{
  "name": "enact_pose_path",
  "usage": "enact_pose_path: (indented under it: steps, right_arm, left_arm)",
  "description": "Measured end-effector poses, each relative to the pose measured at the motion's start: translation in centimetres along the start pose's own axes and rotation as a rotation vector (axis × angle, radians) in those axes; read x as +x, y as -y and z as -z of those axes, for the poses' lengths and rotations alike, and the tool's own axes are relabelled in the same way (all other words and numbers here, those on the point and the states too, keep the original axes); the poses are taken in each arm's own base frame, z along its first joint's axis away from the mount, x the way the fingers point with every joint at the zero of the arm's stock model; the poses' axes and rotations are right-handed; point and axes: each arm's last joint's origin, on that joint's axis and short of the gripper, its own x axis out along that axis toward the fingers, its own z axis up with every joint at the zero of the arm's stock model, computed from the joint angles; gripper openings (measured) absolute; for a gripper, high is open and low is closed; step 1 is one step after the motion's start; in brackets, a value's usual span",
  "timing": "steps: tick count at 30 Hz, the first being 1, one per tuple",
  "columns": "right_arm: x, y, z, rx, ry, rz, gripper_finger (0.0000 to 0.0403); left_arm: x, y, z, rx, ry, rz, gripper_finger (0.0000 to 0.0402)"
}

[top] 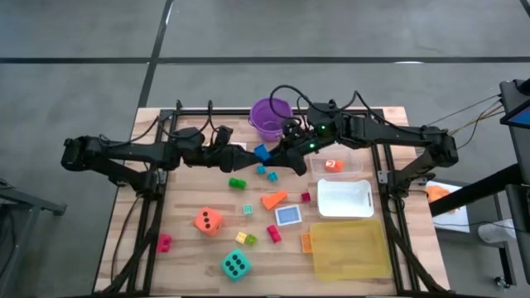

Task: Pick & Place Toys
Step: Put the dark blue game piece into the transparent bin

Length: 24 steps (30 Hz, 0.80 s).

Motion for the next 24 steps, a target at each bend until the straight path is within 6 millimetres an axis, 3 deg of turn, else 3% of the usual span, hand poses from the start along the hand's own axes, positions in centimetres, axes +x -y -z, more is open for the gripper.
enact_pose_path:
  steps: [9,17,24]
  right_arm:
    - [-1.0,1.5,-0.5,-0.024,-0.016,0.076,0.0123]
    - [-4.1,2.0,-1.7,-0.01,0.045,0.131,0.0123]
    - [-8.1,3.3,-0.9,0.08,0.025,0.411,0.0123]
  left_arm:
    - [-1.4,1.1,-0.8,-0.041,0.03,0.036,0.04]
    - [-3.8,0.6,-1.4,-0.063,0.004,-0.11,0.04]
    - [-6.6,-0.5,-0.8,-0.074,-0.09,-0.325,0.04]
